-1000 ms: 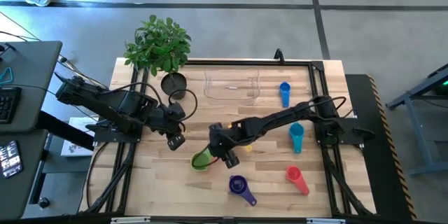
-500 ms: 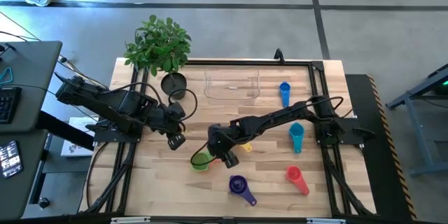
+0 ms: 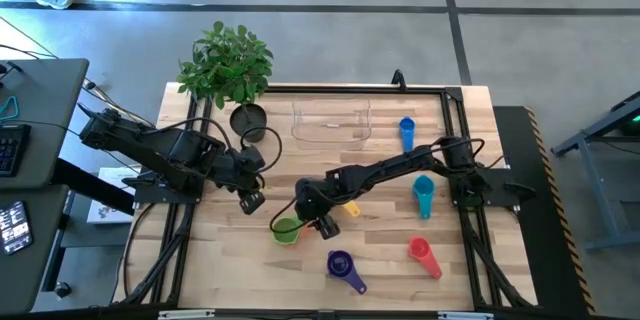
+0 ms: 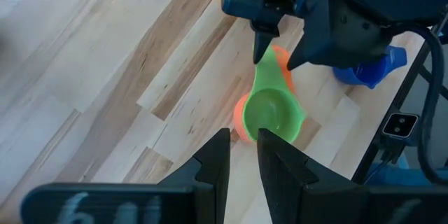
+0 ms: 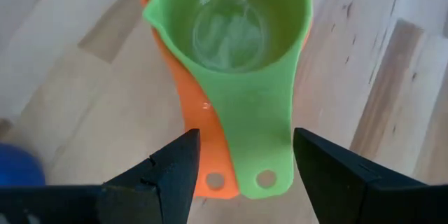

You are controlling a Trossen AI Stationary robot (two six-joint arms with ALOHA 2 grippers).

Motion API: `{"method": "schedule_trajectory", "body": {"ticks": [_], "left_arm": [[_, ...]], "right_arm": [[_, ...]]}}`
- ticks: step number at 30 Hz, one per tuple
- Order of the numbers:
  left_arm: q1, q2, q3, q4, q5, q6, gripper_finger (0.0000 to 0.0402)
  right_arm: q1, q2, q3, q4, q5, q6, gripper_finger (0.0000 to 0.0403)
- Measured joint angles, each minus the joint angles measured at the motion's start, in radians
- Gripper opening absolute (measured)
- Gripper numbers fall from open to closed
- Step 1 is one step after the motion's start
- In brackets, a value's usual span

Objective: Nest measuring cups in basket
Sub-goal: Stack the green measuring cup on top of the orange measuring cup

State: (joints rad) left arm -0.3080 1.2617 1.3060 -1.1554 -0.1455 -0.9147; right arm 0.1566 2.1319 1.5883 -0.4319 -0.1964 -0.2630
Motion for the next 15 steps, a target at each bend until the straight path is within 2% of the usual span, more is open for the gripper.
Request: {"method": "schedule_trajectory", "body": {"ticks": [8, 15], "left_arm": [[0.000, 0.000, 0.000, 0.001, 0.000, -0.002, 0.0062], [-0.010, 0.000, 0.000, 0.000, 0.005, -0.064, 0.0062]], "right_arm": [[0.000, 0.006, 0.000, -0.020, -0.022, 0.033, 0.0220], [0.001, -0.005, 0.000, -0.056, -0.014, 0.087, 0.0220]]}}
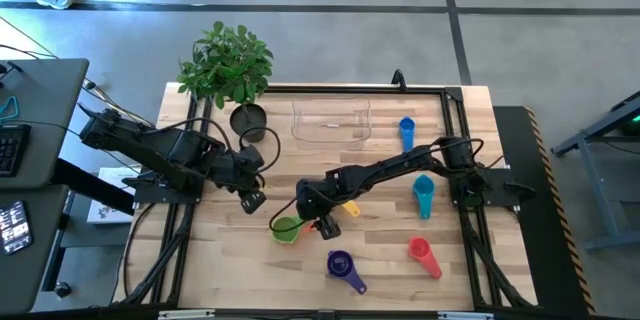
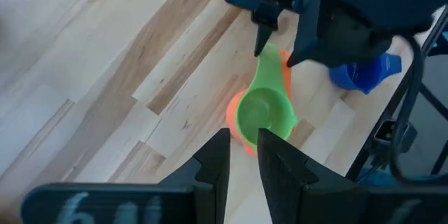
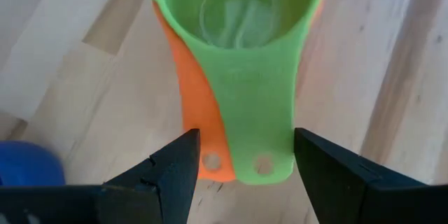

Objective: Nest measuring cups in basket
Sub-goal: Stack the green measuring cup on top of the orange measuring cup

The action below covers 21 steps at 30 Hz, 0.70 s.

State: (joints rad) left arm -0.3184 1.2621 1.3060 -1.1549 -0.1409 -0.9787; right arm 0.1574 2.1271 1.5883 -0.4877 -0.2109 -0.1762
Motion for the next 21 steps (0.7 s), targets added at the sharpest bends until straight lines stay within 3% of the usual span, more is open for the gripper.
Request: {"method": "schedule_trajectory", "body": {"ticks": [8, 15, 21], "left_arm": [[0.013, 0.023, 0.000, 0.000, 0.001, 0.021, 0.0062], [0.058, 0.092, 0.000, 0.005, 0.037, 0.102, 0.0062], [0.094, 0.150, 0.000, -0.002, 0.051, 0.148, 0.0062]], "right_arm": [[0.006, -0.068, 0.000, -0.061, 0.035, 0.081, 0.0220], [0.079, -0.087, 0.000, -0.089, 0.045, 0.180, 0.0220], [0.121, -0.088, 0.000, -0.096, 0.108, 0.335, 0.0220]]}}
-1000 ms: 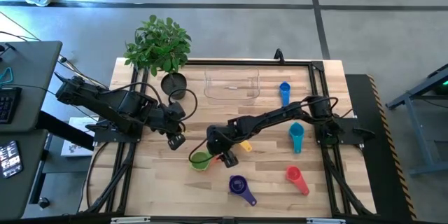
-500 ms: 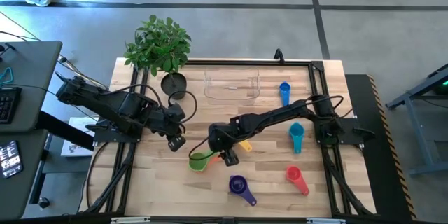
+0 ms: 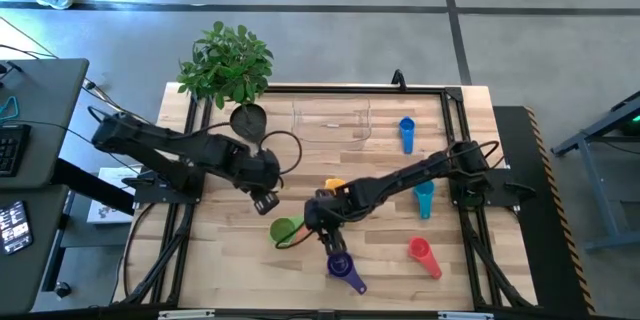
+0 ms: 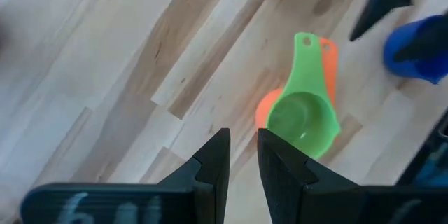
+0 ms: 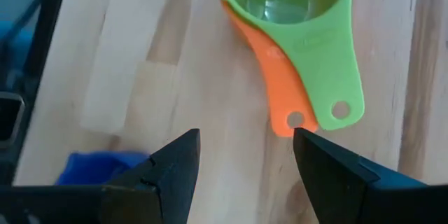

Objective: Nest measuring cups in basket
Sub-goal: Stack the green measuring cup on top of the orange measuring cup

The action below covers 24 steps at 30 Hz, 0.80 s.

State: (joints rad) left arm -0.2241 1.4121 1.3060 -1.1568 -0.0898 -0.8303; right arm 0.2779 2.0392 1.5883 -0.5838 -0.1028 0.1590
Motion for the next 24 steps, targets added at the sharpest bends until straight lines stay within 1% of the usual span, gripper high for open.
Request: {"method": "schedule_trajectory", "body": {"ticks": [4, 9, 11, 17, 20, 24], "left_arm": [[0.023, 0.033, 0.000, 0.002, 0.004, 0.053, 0.0062], [0.055, 0.082, 0.000, 0.002, 0.041, 0.144, 0.0062], [0.062, 0.095, 0.000, 0.002, 0.048, 0.181, 0.0062], [0.063, 0.098, 0.000, 0.000, 0.061, 0.275, 0.0062], [0.059, 0.098, 0.000, -0.001, 0.107, 0.310, 0.0062], [0.037, 0.098, 0.000, -0.014, 0.154, 0.330, 0.0062]], "right_arm": [[0.012, 0.000, 0.000, 0.015, 0.023, 0.098, 0.0220], [0.047, 0.000, 0.000, 0.025, 0.047, 0.204, 0.0220], [0.063, 0.000, 0.000, 0.027, 0.072, 0.241, 0.0220], [0.105, 0.002, 0.000, 0.088, 0.217, 0.263, 0.0220], [0.112, 0.015, 0.000, 0.101, 0.246, 0.294, 0.0220], [0.112, 0.048, 0.000, 0.125, 0.254, 0.315, 0.0220]]}}
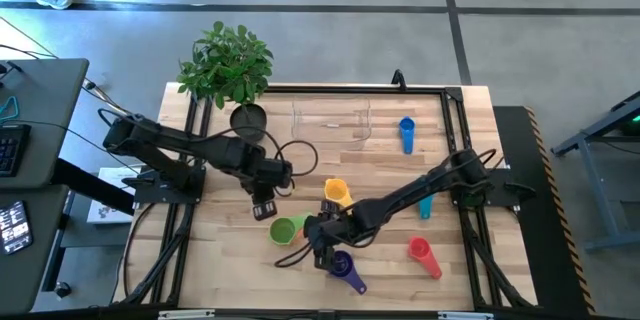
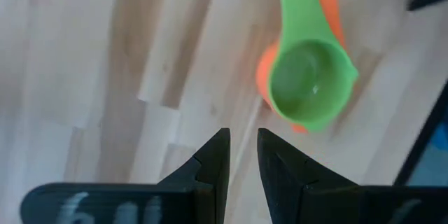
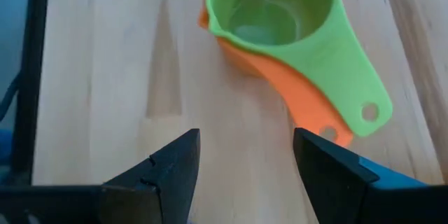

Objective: Nest measuring cups in basket
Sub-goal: Stack the green measuring cup on top of the orange measuring cup

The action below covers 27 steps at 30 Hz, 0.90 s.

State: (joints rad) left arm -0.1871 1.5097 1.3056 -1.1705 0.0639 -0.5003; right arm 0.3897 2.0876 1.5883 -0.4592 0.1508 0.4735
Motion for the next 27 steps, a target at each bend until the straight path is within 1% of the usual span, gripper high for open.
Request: {"method": "schedule_trajectory", "body": {"ticks": [2, 6, 9, 11, 14, 18, 22, 27], "left_arm": [[-0.012, -0.009, 0.000, -0.026, 0.020, 0.000, 0.0062], [-0.043, -0.030, 0.000, -0.089, 0.020, -0.004, 0.0062], [-0.065, -0.051, 0.000, -0.110, 0.020, -0.011, 0.0062], [-0.081, -0.066, 0.000, -0.116, 0.020, -0.028, 0.0062], [-0.110, -0.089, 0.000, -0.118, 0.020, -0.050, 0.0062], [-0.154, -0.127, 0.001, -0.121, 0.019, -0.091, 0.0062], [-0.193, -0.171, 0.001, -0.121, 0.019, -0.132, 0.0062], [-0.230, -0.226, 0.001, -0.118, 0.013, -0.181, 0.0062]], "right_arm": [[0.000, 0.016, 0.000, 0.019, 0.023, -0.001, 0.0220], [-0.001, 0.029, 0.000, 0.014, 0.084, 0.025, 0.0220], [-0.001, 0.029, 0.000, 0.012, 0.126, 0.030, 0.0220], [-0.004, 0.029, 0.000, 0.003, 0.139, 0.064, 0.0220], [-0.019, 0.029, 0.000, -0.001, 0.134, 0.146, 0.0220], [-0.039, 0.028, 0.000, 0.015, 0.131, 0.181, 0.0220], [-0.053, 0.007, 0.000, 0.015, 0.096, 0.178, 0.0220], [-0.097, -0.029, 0.000, 0.017, -0.007, 0.108, 0.0220]]}}
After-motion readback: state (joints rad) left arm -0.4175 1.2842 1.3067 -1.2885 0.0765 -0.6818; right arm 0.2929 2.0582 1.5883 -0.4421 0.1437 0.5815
